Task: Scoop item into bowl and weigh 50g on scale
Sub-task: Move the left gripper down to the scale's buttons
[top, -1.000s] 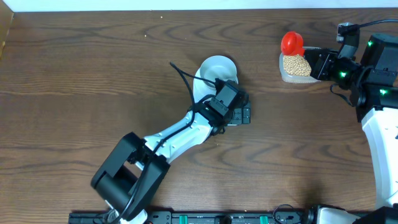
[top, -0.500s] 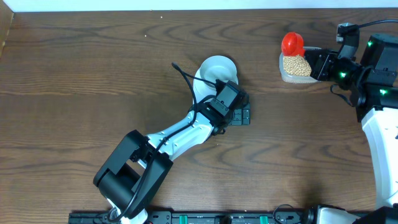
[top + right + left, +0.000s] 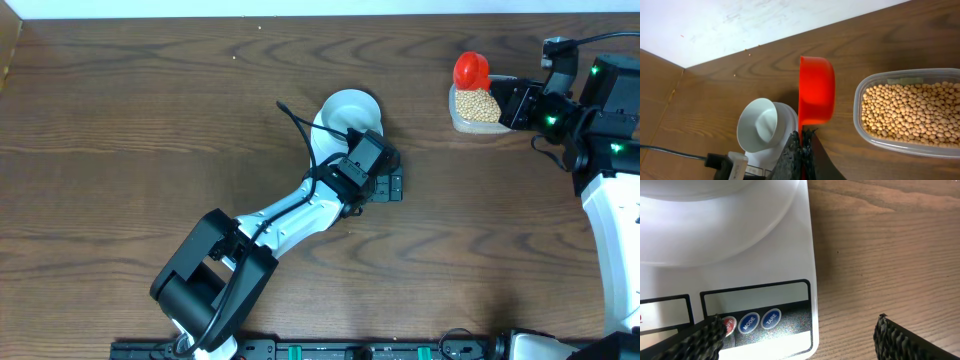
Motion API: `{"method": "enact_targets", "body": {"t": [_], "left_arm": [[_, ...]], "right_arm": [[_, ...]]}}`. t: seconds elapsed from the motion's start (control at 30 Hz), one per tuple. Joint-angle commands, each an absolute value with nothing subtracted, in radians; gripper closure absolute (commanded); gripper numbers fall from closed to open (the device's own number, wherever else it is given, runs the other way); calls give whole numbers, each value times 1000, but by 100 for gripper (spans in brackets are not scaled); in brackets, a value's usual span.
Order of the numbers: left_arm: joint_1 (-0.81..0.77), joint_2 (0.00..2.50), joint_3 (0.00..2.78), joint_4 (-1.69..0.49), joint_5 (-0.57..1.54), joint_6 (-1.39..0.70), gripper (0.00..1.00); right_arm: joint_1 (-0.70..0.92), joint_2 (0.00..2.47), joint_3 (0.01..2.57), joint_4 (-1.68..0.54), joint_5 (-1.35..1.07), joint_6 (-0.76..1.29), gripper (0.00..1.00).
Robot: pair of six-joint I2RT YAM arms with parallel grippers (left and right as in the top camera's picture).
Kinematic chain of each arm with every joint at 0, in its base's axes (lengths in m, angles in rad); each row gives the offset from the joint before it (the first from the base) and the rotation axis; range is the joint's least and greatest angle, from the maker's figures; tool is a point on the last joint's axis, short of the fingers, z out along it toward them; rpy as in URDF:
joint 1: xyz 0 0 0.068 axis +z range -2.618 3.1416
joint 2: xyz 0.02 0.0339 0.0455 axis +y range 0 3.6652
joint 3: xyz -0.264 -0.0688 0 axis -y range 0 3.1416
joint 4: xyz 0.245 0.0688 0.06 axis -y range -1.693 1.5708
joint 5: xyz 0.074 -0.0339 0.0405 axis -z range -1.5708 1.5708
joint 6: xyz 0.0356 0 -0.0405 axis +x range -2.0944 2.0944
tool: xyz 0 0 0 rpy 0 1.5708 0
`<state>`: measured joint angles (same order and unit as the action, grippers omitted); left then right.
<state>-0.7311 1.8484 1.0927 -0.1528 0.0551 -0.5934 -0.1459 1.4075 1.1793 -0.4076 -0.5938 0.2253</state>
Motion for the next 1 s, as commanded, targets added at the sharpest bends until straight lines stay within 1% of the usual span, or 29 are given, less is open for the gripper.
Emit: {"method": "enact_targets", "body": {"t": [0.0, 0.97], "left_arm": [[-733, 1858, 1100, -155, 64, -572, 4], [-733, 1892, 1100, -157, 97, -580, 4]], "right_arm": [[-149, 1408, 1196, -413, -593, 208, 99], [-149, 1408, 1196, -424, -593, 204, 99]]}}
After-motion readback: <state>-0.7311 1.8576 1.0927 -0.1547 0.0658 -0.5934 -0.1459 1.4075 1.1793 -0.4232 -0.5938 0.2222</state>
